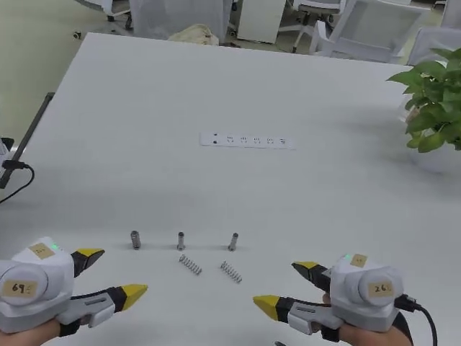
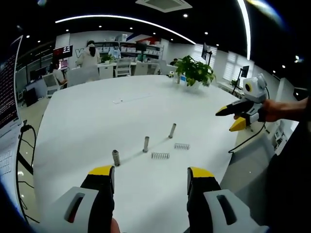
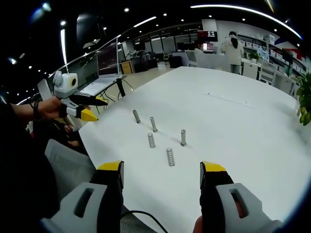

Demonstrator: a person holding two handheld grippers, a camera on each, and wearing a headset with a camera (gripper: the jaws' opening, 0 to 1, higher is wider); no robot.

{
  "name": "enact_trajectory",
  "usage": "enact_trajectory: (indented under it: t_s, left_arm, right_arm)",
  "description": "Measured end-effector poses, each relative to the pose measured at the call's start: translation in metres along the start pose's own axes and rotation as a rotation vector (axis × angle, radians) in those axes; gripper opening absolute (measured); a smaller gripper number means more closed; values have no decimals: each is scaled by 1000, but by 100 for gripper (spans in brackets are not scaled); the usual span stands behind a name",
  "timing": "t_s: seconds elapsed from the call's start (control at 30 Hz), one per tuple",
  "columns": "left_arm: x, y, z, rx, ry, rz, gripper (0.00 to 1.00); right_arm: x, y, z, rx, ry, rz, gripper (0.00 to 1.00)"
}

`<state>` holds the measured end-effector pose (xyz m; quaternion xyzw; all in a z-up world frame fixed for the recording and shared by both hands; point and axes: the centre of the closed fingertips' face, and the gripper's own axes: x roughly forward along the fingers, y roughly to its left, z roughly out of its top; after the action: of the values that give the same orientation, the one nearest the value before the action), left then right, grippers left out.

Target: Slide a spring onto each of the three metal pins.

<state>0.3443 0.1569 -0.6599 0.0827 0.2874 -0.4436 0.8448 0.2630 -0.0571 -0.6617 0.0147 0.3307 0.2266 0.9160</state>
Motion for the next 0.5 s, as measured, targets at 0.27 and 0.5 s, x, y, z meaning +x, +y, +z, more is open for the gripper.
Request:
enact_trajectory:
  t_s: [0.27,0.5]
  left_arm:
    - [15,-15,-3,46,34,-63,55]
    - [28,-26,2,100,59,-109,55]
  right_arm:
    - [-5,2,-4,-7,9,-10,62]
    - [-7,6,-8,-3,10,-8,62]
